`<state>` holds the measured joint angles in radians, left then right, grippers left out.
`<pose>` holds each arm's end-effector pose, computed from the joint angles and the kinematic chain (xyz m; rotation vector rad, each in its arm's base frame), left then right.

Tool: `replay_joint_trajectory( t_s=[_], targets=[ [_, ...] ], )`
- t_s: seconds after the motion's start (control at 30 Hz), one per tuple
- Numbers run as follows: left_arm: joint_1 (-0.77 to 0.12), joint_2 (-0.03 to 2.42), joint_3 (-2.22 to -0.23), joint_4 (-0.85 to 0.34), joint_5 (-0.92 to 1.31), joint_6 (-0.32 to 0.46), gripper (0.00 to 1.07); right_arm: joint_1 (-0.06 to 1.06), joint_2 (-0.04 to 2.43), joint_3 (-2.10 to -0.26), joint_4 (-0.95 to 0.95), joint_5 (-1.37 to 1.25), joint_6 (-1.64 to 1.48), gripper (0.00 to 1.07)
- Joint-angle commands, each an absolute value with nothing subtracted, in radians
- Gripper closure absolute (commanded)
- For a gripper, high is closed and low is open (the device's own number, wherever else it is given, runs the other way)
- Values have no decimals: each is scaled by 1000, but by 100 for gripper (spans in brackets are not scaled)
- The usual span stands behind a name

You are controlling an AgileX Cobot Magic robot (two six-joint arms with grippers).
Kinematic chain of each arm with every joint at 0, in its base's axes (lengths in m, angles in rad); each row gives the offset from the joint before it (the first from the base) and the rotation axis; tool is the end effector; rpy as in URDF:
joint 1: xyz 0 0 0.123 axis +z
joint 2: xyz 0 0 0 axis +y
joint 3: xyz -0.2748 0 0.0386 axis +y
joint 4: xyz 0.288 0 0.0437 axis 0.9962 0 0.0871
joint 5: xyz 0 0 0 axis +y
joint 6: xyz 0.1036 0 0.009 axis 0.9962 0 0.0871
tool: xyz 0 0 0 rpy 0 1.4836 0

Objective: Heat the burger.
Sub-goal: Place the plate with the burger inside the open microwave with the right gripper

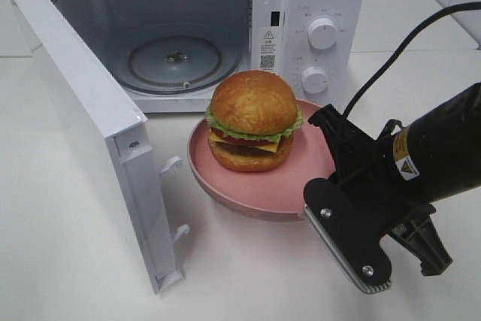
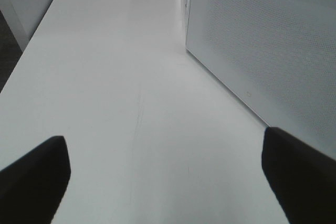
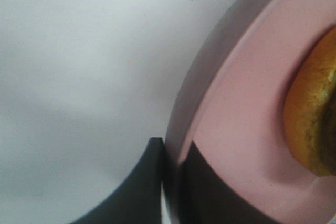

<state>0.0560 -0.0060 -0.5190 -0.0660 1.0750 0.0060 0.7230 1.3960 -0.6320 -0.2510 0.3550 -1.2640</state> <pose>0.0455 -0.0035 0.2958 -0.0462 2.0316 -0.0397 0.2177 0.1801 0.1442 -2.3510 1.1987 -0.3872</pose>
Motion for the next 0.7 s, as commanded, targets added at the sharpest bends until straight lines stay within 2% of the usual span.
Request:
replay_joint_trajectory(
  t_s=[0.03,0.37,0.7],
  targets=[
    [52,-12,-516,-72,1066,7,16,700,1384,-657,-187,286,-1369,107],
    [52,-12,-516,-72,1066,7,16,632,1384,-745,-61,320,-1577,107],
    [52,-12,-516,-72,1066,7,16,630,1387,-765,-67,310,-1596,107]
  ],
)
